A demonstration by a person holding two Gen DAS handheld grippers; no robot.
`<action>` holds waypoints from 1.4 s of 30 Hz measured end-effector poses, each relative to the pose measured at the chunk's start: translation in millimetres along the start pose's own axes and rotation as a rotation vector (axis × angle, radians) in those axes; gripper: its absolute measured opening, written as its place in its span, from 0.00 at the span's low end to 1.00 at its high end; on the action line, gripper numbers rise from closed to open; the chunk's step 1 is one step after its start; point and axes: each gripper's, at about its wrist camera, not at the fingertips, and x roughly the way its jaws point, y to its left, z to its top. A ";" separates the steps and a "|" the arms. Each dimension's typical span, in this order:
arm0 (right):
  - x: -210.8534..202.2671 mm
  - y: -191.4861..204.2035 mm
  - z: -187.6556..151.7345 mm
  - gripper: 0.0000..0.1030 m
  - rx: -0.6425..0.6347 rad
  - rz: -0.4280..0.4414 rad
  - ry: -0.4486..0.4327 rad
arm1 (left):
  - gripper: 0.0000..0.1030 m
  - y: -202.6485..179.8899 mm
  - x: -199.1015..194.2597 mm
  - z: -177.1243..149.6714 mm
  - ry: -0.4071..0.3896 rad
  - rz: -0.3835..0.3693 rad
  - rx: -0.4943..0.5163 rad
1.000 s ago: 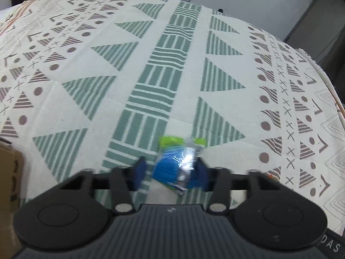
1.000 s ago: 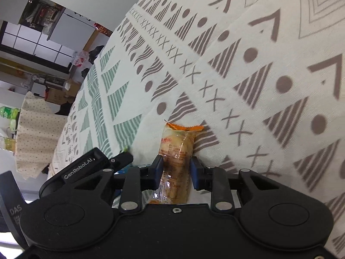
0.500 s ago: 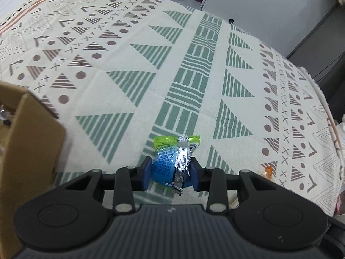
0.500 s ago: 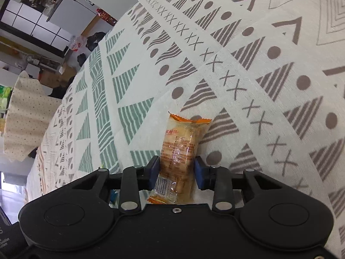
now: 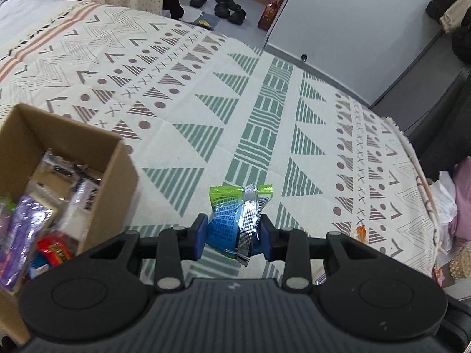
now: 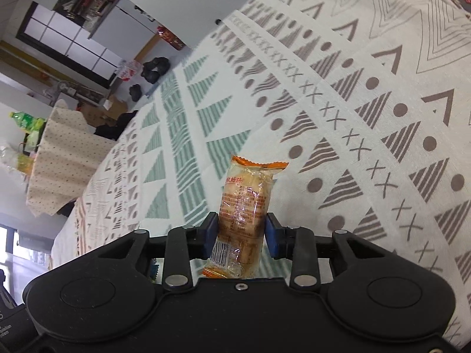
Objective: Organize snacks
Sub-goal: 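Carry the blue candy in the left gripper while the right carries the biscuit pack to the box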
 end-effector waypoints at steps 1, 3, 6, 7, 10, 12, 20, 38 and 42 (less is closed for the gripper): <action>-3.7 3.2 -2.1 0.33 -0.006 0.005 -0.004 | 0.35 2.1 -5.1 -0.7 -0.005 -0.003 -0.001; -10.6 9.4 -7.1 0.33 -0.020 0.016 -0.012 | 0.35 6.7 -15.0 -2.3 -0.014 -0.012 -0.002; -20.6 19.0 -14.2 0.33 -0.044 0.034 -0.024 | 0.35 14.9 -28.8 -4.5 -0.027 -0.018 -0.007; -23.9 22.3 -16.3 0.33 -0.052 0.040 -0.028 | 0.35 18.5 -33.4 -5.0 -0.031 -0.023 -0.012; -32.8 31.7 -23.5 0.33 -0.076 0.059 -0.039 | 0.35 28.2 -46.8 -6.1 -0.041 -0.028 -0.019; -37.9 37.6 -29.2 0.33 -0.091 0.070 -0.045 | 0.35 35.0 -55.4 -6.3 -0.049 -0.030 -0.024; -52.9 63.1 -53.2 0.33 -0.137 0.103 -0.061 | 0.35 62.6 -92.4 -5.8 -0.084 -0.036 -0.043; -72.3 116.7 -95.6 0.33 -0.224 0.164 -0.095 | 0.35 127.9 -151.3 2.8 -0.150 -0.013 -0.095; -73.9 129.8 -103.2 0.33 -0.250 0.178 -0.097 | 0.35 142.9 -158.0 4.5 -0.152 -0.012 -0.107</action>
